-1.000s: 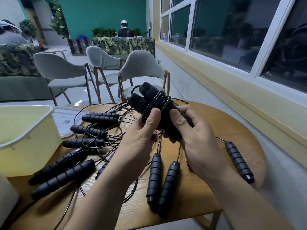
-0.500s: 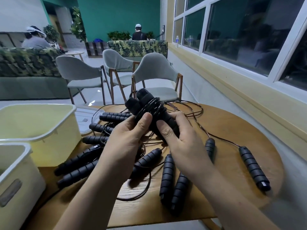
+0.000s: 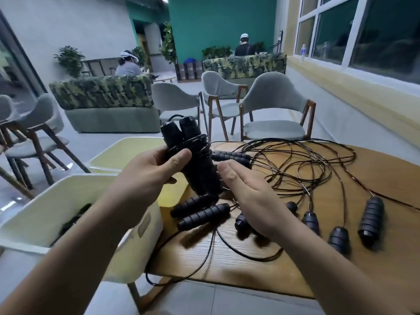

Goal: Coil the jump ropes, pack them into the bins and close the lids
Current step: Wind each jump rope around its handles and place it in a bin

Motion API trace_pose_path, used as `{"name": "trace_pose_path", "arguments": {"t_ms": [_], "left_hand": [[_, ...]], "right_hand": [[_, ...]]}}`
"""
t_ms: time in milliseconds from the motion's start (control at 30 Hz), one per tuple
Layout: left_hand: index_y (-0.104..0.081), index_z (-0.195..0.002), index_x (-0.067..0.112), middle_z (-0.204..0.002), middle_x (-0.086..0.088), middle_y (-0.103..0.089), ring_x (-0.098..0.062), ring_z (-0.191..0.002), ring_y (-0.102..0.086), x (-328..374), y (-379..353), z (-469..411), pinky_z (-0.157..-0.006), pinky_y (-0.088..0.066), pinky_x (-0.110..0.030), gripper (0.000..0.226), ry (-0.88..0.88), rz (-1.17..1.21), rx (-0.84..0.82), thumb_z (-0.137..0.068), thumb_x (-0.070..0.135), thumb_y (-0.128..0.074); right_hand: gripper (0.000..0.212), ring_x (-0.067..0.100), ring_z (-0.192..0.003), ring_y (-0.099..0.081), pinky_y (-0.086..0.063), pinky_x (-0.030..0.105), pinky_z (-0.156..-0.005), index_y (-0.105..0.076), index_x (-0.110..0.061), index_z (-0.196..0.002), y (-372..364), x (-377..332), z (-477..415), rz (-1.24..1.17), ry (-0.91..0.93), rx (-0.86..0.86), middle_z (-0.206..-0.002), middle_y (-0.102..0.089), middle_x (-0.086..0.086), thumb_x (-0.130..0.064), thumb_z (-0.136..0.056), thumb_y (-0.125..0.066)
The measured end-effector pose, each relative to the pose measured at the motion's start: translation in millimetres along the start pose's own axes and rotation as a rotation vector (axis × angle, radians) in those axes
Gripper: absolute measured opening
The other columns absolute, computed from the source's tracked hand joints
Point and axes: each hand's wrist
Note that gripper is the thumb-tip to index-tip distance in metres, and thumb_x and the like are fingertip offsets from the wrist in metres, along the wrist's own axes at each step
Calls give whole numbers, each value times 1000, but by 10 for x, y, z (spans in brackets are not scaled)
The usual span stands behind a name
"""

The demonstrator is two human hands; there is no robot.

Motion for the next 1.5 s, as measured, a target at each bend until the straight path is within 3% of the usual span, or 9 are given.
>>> {"name": "trace_pose_path", "arguments": {"t_ms": [267, 433, 500, 633, 767, 1033, 1200, 1300, 1500], "left_hand": [[-74, -125, 22, -117, 2, -80, -13, -111, -74, -227, 1095, 71, -81, -46, -35, 65, 114, -46, 79, -82, 71, -71], [-75, -124, 17, -121, -3, -79, -17, -107, -72, -338, 1700, 100, -78, -41, -36, 108, 198, -62, 79, -44, 89, -84], [-77, -121, 18, -117, -1, -81, -19, -107, -71, -403, 1863, 78, -79, -43, -35, 102, 259, -178, 75, -48, 89, -82], [-77, -111, 22, -105, -3, -80, -29, -105, -71, -628, 2055, 3, -84, -52, -39, 42, 366, -593, -9, -93, 61, -72], [-72, -113, 30, -106, 6, -76, -14, -100, -69, -788, 2064, -49, -95, -53, -34, 29, 435, -935, -183, -97, 55, -69], [-70, -120, 32, -114, 3, -77, -21, -107, -73, -978, 2203, -116, -102, -56, -44, 52, 609, -972, -339, -89, 73, -61], [-25, -168, 33, -165, 0, -46, -26, -148, -47, -953, 2152, -76, -124, -33, -40, 73, 666, -1040, -379, -105, 66, -45], [-1, -171, 30, -177, -3, -17, -25, -162, -19, -950, 2106, -45, -129, -15, -41, 82, 693, -1079, -392, -106, 68, -34], [-45, -156, 33, -156, 0, -54, -24, -139, -53, -861, 2073, 74, -118, -40, -42, 106, 518, -1077, -272, -78, 102, -25]], "right_hand": [[41, -9, -129, -57, -49, 24, -108, -58, -40, -150, -466, 46, -237, 132, 88, -152, -141, -64, -25, -50, -111, -47], [42, -3, -136, -53, -48, 32, -115, -54, -45, -153, -770, 49, -330, 295, 195, -215, -149, -59, -24, -45, -111, -52], [44, -7, -146, -42, -41, 34, -122, -54, -45, -153, -874, 89, -366, 375, 230, -241, -154, -52, -27, -47, -110, -51], [45, -4, -152, -34, -36, 44, -126, -56, -48, -150, -1012, 184, -433, 470, 252, -295, -157, -47, -30, -59, -108, -47], [46, -6, -155, -27, -30, 41, -128, -63, -47, -144, -1064, 229, -478, 527, 292, -309, -158, -47, -29, -64, -107, -44], [45, -8, -152, -29, -31, 33, -125, -67, -46, -139, -1062, 258, -494, 485, 285, -301, -152, -49, -32, -66, -106, -45], [41, -9, -153, -25, -27, 31, -125, -66, -48, -139, -1074, 239, -471, 476, 265, -319, -154, -47, -32, -62, -104, -48], [44, -10, -154, -23, -25, 31, -126, -64, -49, -140, -1067, 238, -462, 479, 255, -331, -156, -44, -33, -64, -104, -45], [49, -13, -156, -14, -19, 33, -131, -54, -51, -151, -1020, 213, -446, 489, 248, -374, -166, -32, -35, -63, -103, -49]]}}
Point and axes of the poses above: each hand's wrist, its own z-axis away from the middle knuckle, its own y-axis out of the back of the hand, x = y × z
